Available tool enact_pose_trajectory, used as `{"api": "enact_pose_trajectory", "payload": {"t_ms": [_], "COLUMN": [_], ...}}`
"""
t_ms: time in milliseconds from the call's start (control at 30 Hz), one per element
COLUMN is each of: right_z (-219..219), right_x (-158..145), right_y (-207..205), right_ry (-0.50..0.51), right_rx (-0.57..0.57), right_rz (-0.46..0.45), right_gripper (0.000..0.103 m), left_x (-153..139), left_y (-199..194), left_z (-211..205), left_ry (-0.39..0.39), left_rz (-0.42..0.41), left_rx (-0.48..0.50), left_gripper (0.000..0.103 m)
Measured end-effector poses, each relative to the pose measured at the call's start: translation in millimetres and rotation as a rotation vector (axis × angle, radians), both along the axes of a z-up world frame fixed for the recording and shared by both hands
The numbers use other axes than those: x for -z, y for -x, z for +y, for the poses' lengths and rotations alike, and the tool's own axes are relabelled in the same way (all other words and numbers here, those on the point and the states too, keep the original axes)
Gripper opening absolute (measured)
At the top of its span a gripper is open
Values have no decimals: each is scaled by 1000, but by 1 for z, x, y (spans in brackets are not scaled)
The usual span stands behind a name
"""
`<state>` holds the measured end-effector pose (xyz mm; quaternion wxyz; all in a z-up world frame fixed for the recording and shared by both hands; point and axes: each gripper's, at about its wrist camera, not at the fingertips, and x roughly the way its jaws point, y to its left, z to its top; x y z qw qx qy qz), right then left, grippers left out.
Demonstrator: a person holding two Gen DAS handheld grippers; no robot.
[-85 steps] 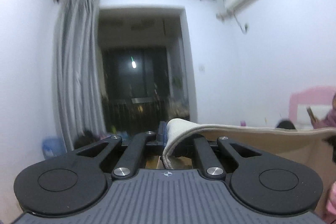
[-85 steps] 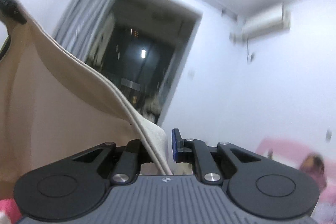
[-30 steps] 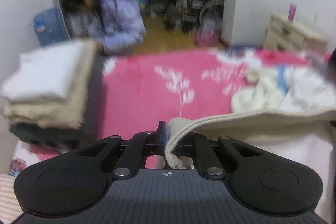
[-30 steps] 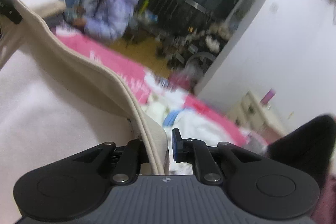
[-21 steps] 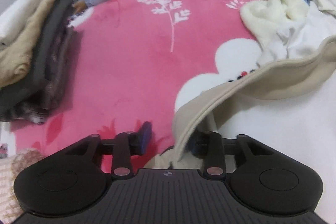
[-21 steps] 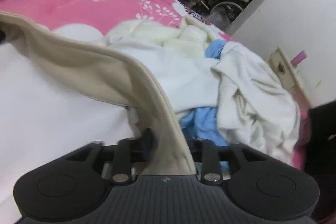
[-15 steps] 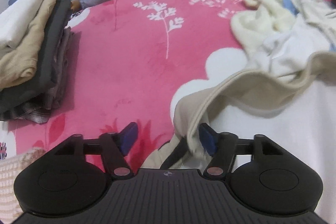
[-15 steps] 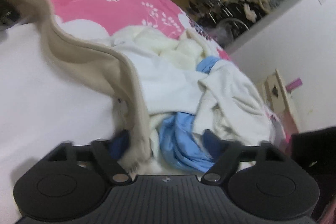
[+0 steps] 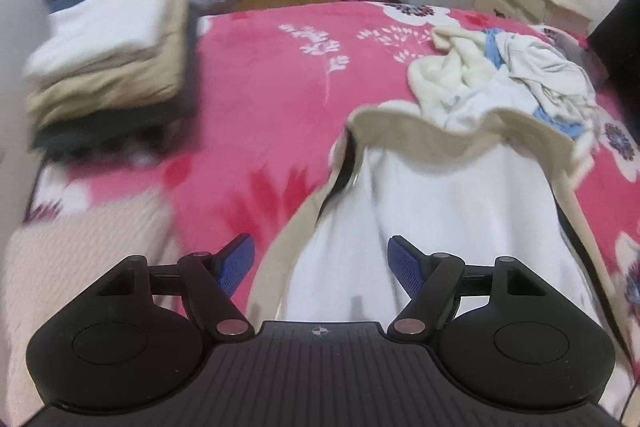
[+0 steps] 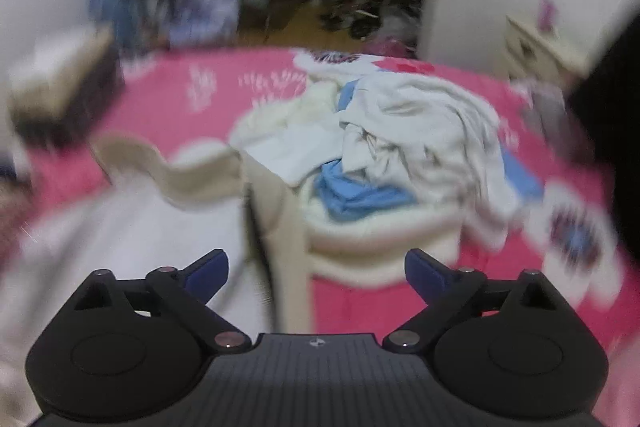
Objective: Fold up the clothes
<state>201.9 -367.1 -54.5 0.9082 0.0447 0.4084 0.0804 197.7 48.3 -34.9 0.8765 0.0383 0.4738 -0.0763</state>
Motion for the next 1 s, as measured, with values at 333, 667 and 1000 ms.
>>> {"api": "enact_pose_trajectory", "payload": {"t_ms": [333,667,1000], "right_z": [20,-20,-56], "right_x": [10,51,79], "right_y": [176,247,246], "right_ry": [-17,-1,-153], "right_rx": [-48,120,288], "right_rz": [108,240,235], "right_gripper": [79,78,66], "left_x": [17,37,41], "left_y": [201,267,266], "left_z": [18,-12,-51], "left_ry": [-26,36,-169], "left_rz": [101,135,69], "left_rx": [-42,23,91], "left_gripper": [75,74,60]}}
